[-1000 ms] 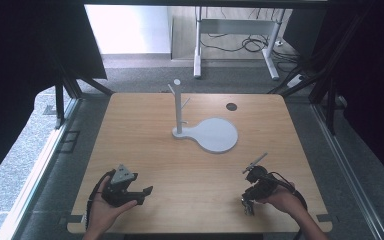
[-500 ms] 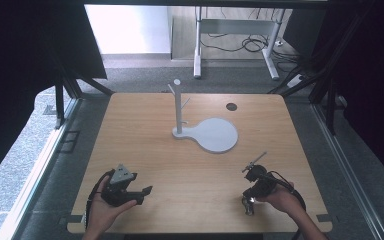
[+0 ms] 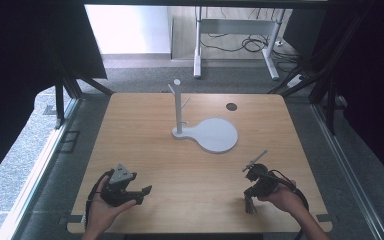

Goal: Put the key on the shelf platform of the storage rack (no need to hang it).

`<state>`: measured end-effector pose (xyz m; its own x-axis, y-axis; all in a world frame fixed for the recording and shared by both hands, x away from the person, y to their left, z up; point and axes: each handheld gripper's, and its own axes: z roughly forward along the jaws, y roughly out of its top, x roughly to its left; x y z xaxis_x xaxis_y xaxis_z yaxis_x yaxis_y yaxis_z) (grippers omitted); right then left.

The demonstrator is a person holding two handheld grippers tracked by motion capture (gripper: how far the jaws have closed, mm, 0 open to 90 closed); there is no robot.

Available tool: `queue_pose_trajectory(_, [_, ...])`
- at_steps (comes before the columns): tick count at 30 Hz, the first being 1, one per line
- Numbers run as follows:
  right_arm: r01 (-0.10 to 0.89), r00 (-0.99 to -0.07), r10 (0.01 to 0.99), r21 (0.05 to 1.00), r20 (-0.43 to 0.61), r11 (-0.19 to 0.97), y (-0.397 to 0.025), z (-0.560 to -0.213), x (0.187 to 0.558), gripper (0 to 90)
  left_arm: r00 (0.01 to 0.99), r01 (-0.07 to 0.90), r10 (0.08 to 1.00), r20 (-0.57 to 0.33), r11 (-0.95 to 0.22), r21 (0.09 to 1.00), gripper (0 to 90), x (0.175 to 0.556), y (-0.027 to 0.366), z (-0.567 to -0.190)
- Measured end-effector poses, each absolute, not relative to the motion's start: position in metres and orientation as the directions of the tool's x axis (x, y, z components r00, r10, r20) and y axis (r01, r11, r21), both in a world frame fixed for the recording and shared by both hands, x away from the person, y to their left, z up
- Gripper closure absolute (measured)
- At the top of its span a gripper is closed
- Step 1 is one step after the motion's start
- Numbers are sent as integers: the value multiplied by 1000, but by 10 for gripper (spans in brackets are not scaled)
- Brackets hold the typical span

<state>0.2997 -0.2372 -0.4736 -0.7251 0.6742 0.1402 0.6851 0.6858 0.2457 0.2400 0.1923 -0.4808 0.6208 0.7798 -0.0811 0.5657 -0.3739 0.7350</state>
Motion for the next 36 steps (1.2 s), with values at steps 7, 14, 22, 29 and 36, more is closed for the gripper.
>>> queue_pose_trajectory(7, [672, -736, 663, 271, 137, 689, -241, -453, 298, 893, 619, 565, 781, -81, -372, 737, 274, 240, 193, -480])
queue_pose_trajectory(14, [657, -744, 658, 306, 116, 689, -243, -433, 298, 893, 618, 563, 782, -80, -369, 740, 274, 239, 194, -479])
queue_pose_trajectory(22, [644, -750, 655, 330, 96, 690, -244, -414, 301, 893, 617, 563, 782, -80, -369, 739, 274, 239, 194, -479])
queue_pose_trajectory(29, [634, -757, 648, 332, 84, 698, -240, -404, 305, 893, 617, 564, 782, -81, -369, 739, 274, 240, 195, -479])
queue_pose_trajectory(36, [628, -762, 643, 332, 78, 704, -237, -398, 311, 893, 616, 564, 783, -83, -365, 740, 274, 240, 195, -479])
